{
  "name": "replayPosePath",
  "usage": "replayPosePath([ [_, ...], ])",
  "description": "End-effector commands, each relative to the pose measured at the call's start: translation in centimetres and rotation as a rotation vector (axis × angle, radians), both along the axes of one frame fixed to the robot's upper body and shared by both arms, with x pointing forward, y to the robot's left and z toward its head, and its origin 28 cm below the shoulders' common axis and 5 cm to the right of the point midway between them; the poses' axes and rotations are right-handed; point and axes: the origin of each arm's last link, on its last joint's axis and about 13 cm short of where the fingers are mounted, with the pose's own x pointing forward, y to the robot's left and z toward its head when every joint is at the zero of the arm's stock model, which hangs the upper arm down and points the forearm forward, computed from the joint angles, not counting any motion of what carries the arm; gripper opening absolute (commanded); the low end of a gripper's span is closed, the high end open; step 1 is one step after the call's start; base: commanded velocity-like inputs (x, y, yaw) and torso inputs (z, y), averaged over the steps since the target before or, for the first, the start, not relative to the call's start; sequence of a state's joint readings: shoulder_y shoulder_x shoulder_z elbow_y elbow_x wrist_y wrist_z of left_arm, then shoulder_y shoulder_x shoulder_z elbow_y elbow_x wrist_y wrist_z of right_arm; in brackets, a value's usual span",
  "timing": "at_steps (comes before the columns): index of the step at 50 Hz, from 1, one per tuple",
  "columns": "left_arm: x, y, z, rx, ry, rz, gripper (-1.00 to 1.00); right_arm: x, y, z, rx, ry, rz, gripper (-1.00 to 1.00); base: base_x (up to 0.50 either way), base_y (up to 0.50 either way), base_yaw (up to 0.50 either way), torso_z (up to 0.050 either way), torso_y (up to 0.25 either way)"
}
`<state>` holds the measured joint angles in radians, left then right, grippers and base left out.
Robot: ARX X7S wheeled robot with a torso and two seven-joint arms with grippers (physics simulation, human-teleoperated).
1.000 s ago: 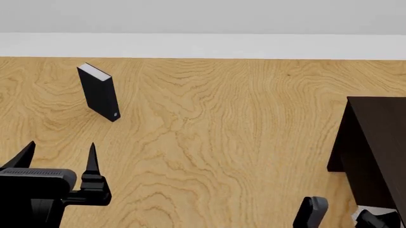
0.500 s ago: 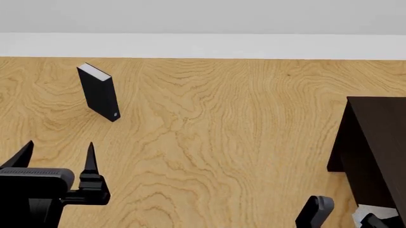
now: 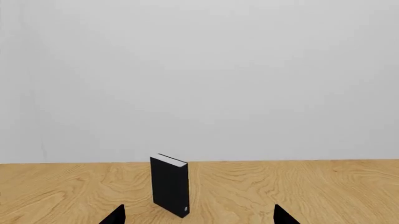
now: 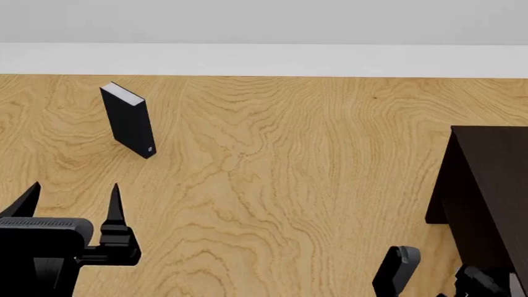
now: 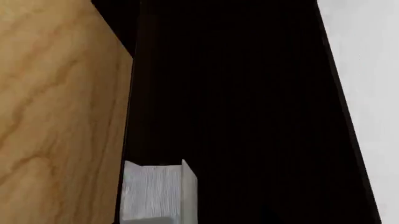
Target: Pick up the book on the right and place it on the cabinet shelf.
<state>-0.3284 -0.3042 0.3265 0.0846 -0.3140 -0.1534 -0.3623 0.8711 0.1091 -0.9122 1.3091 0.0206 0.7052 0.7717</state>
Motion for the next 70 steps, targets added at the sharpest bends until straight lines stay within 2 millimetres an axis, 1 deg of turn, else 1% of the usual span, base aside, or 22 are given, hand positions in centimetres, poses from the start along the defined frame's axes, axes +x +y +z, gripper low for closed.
replayPosePath([
  [1, -0.1, 0.1, 0.1, -0.001, -0.003, 0.003, 1.0, 3.8, 6.5, 1.7, 0.186, -0.072, 0.531, 1.0, 0.0, 0.0, 0.01, 0.0, 0.0],
  [13, 0.1, 0.1, 0.1, -0.005, -0.004, 0.005, 1.0, 4.2, 7.3, 2.1, 0.222, -0.097, 0.57, 1.0, 0.0, 0.0, 0.0, 0.0, 0.0],
  [21, 0.0, 0.2, 0.1, -0.006, -0.004, 0.007, 1.0, 4.3, 7.2, 2.2, 0.267, -0.117, 0.545, 1.0, 0.0, 0.0, 0.0, 0.0, 0.0],
  [26, 0.0, 0.2, 0.1, -0.006, -0.004, 0.006, 1.0, 4.3, 7.4, 2.1, 0.397, -0.12, 0.505, 1.0, 0.0, 0.0, 0.0, 0.0, 0.0],
  [27, 0.0, 0.2, 0.1, -0.005, -0.004, 0.006, 1.0, 4.3, 7.6, 2.1, 0.468, -0.123, 0.486, 1.0, 0.0, 0.0, 0.0, 0.0, 0.0],
  [31, 0.0, 0.1, 0.1, -0.004, -0.003, 0.005, 1.0, 4.5, 7.6, 2.3, 0.582, -0.156, 0.432, 1.0, 0.0, 0.0, 0.0, 0.0, 0.0],
  [33, -0.1, 0.1, 0.1, -0.004, -0.003, 0.005, 1.0, 4.8, 7.4, 2.5, 0.7, -0.19, 0.374, 1.0, 0.0, 0.0, 0.0, 0.0, 0.0],
  [37, 0.0, 0.1, 0.0, -0.003, -0.002, 0.003, 1.0, 5.0, 7.1, 2.9, 0.84, -0.213, 0.311, 1.0, 0.0, 0.0, 0.0, 0.0, 0.0],
  [39, 0.0, 0.1, 0.0, -0.003, -0.002, 0.002, 1.0, 5.0, 7.0, 2.9, 0.858, -0.212, 0.286, 1.0, 0.0, 0.0, 0.0, 0.0, 0.0],
  [40, 0.0, 0.1, 0.0, -0.004, -0.002, 0.002, 1.0, 5.1, 6.9, 3.0, 0.912, -0.22, 0.263, 1.0, 0.0, 0.0, 0.0, 0.0, 0.0],
  [41, -0.1, 0.1, 0.1, -0.004, -0.003, 0.002, 1.0, 5.1, 6.9, 3.1, 0.923, -0.223, 0.254, 1.0, 0.0, 0.0, 0.0, 0.0, 0.0],
  [44, 0.0, 0.1, 0.0, -0.004, -0.002, 0.002, 1.0, 5.3, 6.4, 3.4, 0.993, -0.248, 0.165, 1.0, 0.0, 0.0, 0.0, 0.0, 0.0],
  [46, -0.1, 0.1, 0.0, -0.005, -0.003, 0.002, 1.0, 5.4, 6.1, 3.6, 1.038, -0.259, 0.158, 1.0, 0.0, 0.0, 0.0, 0.0, 0.0],
  [49, -0.1, 0.1, 0.0, -0.004, -0.003, 0.0, 1.0, 5.6, 5.7, 4.0, 1.063, -0.268, 0.12, 1.0, 0.0, 0.0, 0.0, 0.0, 0.0],
  [52, -0.2, 0.1, 0.2, -0.005, -0.003, 0.0, 1.0, 5.7, 5.2, 4.3, 1.052, -0.273, 0.075, 1.0, 0.0, 0.0, 0.0, 0.0, 0.0],
  [53, -0.2, 0.1, 0.2, -0.006, -0.004, 0.0, 1.0, 5.7, 4.9, 4.4, 1.022, -0.269, 0.052, 1.0, 0.0, 0.0, 0.0, 0.0, 0.0],
  [56, -0.2, 0.0, 0.2, -0.005, -0.006, -0.001, 1.0, 5.7, 4.6, 4.5, 1.039, -0.275, 0.028, 1.0, 0.0, 0.0, 0.0, 0.0, 0.0],
  [62, -0.3, 0.1, 0.4, -0.009, -0.01, -0.001, 1.0, 5.4, 3.7, 4.3, 1.022, -0.265, -0.034, 1.0, 0.0, 0.0, 0.0, 0.0, 0.0],
  [70, -0.3, 0.0, 0.5, -0.01, -0.014, -0.005, 1.0, 5.1, 3.3, 4.1, 1.033, -0.241, -0.068, 1.0, 0.0, 0.0, 0.0, 0.0, 0.0],
])
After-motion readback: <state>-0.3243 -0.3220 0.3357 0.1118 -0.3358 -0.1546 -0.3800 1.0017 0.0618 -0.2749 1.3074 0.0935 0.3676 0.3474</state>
